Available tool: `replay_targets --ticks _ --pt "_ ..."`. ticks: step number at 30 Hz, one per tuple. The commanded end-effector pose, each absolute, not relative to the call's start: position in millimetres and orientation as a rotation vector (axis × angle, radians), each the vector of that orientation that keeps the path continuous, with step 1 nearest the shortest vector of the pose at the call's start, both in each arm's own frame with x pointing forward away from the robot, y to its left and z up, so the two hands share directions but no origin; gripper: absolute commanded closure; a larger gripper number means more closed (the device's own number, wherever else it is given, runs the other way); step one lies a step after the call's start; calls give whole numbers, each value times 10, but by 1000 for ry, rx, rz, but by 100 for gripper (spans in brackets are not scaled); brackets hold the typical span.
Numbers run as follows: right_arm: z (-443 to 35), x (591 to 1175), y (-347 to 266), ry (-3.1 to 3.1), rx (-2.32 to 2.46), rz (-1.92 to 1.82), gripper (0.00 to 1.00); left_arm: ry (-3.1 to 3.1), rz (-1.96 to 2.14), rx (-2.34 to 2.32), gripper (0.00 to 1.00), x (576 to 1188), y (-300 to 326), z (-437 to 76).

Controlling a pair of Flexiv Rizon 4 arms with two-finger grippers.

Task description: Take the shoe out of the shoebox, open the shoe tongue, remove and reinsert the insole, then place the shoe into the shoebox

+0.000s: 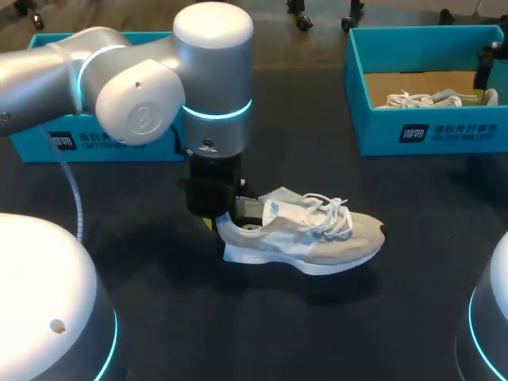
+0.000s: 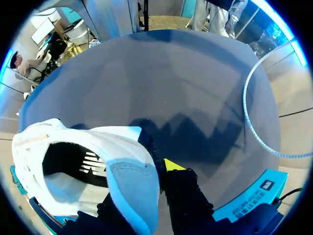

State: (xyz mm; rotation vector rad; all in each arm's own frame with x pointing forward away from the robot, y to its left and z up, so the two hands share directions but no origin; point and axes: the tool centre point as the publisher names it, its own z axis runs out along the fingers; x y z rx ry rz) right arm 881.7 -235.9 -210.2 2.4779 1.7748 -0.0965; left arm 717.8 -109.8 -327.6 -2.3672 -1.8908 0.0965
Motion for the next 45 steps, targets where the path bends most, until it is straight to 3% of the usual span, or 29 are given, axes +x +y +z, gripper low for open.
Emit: replay_targets --ticks 1,21,38,40,41,42,43,45 --pt "-2106 8812 -2358 1773 2478 -94 0 -1891 128 -2382 100 7140 -1141 -3325" --pt "-2106 8812 -2358 1773 2478 -94 0 -1881 -71 -2293 100 7083 -1302 -3894" --pt "-2106 8812 -2358 1773 2478 -94 0 -1906 -153 -2299 100 7070 -1330 -4017" --pt "-2106 8812 -2358 1773 2478 -94 0 -1907 -151 -2297 69 7056 -1323 -4015" --pt "-2106 8812 -2358 1773 2478 -94 0 -1907 -150 -2297 58 7052 -1319 -4011" --pt "-2106 8812 -2358 1773 2478 -94 0 -1907 -148 -2298 10 7053 -1313 -4000" --pt "-2106 8812 -2358 1773 2478 -94 0 -1911 -135 -2309 0 7047 -1298 -3957" --pt "-2106 8812 -2358 1773 2478 -94 0 -1924 -125 -2328 0 7031 -1264 -3852"
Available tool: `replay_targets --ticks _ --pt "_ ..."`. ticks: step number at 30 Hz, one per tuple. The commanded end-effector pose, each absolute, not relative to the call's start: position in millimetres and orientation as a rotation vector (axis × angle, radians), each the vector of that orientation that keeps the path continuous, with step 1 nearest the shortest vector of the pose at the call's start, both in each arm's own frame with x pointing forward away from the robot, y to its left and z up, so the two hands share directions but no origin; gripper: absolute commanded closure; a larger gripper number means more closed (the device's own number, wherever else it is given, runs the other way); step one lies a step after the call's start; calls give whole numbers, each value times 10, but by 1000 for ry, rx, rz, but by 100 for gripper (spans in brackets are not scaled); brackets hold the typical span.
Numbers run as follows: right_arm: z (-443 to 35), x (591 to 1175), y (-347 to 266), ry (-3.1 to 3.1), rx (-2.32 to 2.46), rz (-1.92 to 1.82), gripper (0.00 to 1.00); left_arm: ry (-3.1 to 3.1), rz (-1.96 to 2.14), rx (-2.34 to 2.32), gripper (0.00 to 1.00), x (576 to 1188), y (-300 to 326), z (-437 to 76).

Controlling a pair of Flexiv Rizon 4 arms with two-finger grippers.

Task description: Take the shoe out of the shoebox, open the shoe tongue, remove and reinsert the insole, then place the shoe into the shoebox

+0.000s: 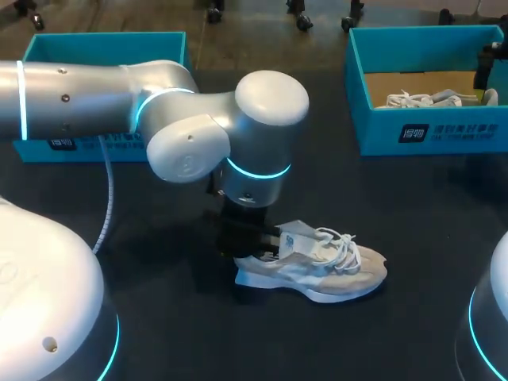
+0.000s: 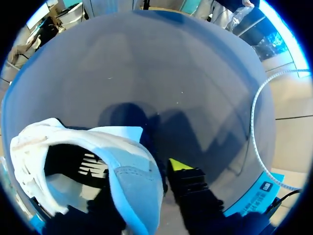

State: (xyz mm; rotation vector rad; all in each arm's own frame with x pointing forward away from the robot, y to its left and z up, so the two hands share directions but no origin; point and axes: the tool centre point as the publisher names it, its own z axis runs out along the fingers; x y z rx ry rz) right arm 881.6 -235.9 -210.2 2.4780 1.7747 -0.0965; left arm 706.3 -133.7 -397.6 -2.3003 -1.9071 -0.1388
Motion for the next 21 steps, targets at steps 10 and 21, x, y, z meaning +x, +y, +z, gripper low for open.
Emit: replay_targets --ticks 10,21 --pt "-2106 8812 -2358 1773 2478 -94 0 -2121 157 -2326 0 6997 -1065 -3257" --pt "-2106 8812 -2358 1773 2478 -94 0 -2383 809 -2104 0 6764 -898 -3063"
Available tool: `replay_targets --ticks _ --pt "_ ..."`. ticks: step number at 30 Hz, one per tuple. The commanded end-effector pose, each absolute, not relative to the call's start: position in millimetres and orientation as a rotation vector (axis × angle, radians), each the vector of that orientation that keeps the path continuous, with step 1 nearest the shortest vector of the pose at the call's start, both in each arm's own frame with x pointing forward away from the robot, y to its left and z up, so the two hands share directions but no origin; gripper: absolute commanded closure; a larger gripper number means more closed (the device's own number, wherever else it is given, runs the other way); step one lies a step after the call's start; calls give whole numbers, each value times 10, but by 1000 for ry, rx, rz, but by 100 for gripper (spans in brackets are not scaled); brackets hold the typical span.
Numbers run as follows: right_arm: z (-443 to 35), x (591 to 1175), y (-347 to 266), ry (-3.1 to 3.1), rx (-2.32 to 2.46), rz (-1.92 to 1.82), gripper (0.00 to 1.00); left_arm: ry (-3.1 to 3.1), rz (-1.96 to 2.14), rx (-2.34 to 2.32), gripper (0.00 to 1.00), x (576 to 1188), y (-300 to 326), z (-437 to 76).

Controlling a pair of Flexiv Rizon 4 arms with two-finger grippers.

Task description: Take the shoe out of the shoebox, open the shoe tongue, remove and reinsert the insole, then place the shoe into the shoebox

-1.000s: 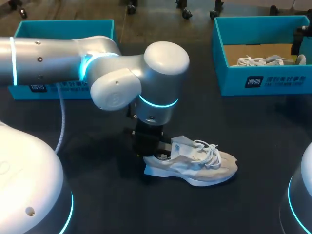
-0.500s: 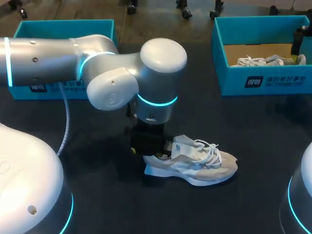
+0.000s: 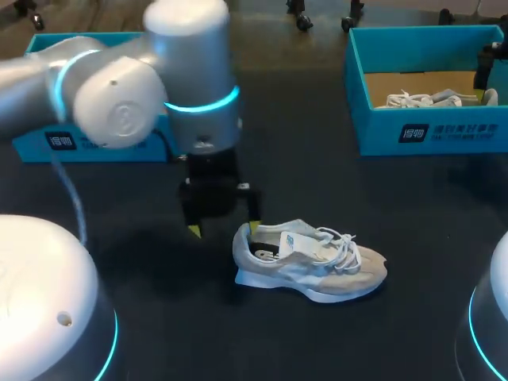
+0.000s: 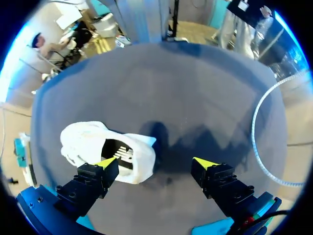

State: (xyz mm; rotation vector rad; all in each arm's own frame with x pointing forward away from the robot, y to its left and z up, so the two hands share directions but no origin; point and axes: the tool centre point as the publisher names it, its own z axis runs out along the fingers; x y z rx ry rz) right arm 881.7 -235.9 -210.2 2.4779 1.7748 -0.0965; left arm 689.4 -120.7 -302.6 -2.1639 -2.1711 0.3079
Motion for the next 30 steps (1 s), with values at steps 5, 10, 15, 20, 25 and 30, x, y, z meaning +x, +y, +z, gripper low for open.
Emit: replay_targets --ticks 5,10,15,20,25,30 --pt "-2106 8812 -2358 1773 2478 -94 0 -2383 809 -2104 0 6764 -898 -3063" --pt "-2106 8812 -2358 1773 2478 -94 0 -2383 809 -2104 0 6764 -898 -3063" --pt "-2106 8812 -2358 1773 2478 -94 0 -2539 920 -1680 0 6883 -766 -2937" --pt "-2106 8812 -2358 1773 2478 -94 0 -2810 684 -1260 0 6727 -584 -2937" --pt "-2106 8812 -2358 1773 2478 -94 0 -2988 478 -1330 0 6638 -495 -2855" --pt "-2106 8812 -2358 1773 2478 -94 0 -2988 478 -1330 0 6638 -495 -2855"
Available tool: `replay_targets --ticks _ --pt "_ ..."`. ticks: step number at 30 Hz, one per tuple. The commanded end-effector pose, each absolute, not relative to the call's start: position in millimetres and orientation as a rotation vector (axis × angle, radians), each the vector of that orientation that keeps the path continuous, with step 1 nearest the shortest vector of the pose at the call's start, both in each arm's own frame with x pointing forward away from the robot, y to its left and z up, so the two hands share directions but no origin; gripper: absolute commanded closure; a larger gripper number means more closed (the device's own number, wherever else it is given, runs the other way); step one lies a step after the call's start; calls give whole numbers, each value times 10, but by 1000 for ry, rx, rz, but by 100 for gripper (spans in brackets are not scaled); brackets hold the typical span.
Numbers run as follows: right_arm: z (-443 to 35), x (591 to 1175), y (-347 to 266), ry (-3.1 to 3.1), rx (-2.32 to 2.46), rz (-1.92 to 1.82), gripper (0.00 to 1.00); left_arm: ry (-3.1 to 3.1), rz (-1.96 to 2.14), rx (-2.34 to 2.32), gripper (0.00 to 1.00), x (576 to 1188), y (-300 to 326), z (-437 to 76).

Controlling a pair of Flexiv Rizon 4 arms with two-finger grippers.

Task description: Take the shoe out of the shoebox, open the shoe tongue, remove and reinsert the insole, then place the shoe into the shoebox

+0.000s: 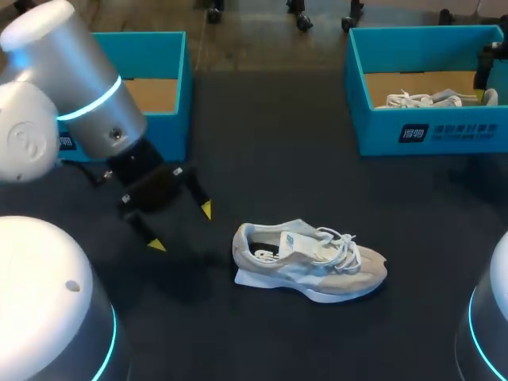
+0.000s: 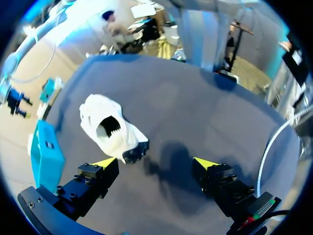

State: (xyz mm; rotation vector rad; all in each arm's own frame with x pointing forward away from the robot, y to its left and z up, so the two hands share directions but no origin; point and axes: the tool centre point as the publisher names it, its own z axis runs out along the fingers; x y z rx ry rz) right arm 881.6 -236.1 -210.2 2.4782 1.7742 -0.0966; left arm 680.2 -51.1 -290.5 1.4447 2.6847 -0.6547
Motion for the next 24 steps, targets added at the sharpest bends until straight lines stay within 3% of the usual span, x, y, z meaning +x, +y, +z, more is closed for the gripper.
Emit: replay_targets --ticks 1,8,16,18,19,24 --pt "-2106 8812 -2358 1773 2478 -94 0 2780 -498 1111 0 6736 -529 -2966" --pt "-2106 8812 -2358 1773 2478 -94 0 3009 -1490 904 0 6936 -294 -3257" --pt "-2106 8812 -2358 1773 2478 -94 0 2905 -2046 812 0 6923 -181 -3284" --pt "-2106 8812 -2358 1773 2478 -94 0 3044 -1867 626 0 6896 -216 -3290" --pt "-2106 8812 -2358 1773 2478 -94 0 3163 -1527 540 0 6817 -299 -3271" --pt "-2106 8812 -2358 1773 2478 -94 0 3163 -1527 540 0 6817 -299 -3271"
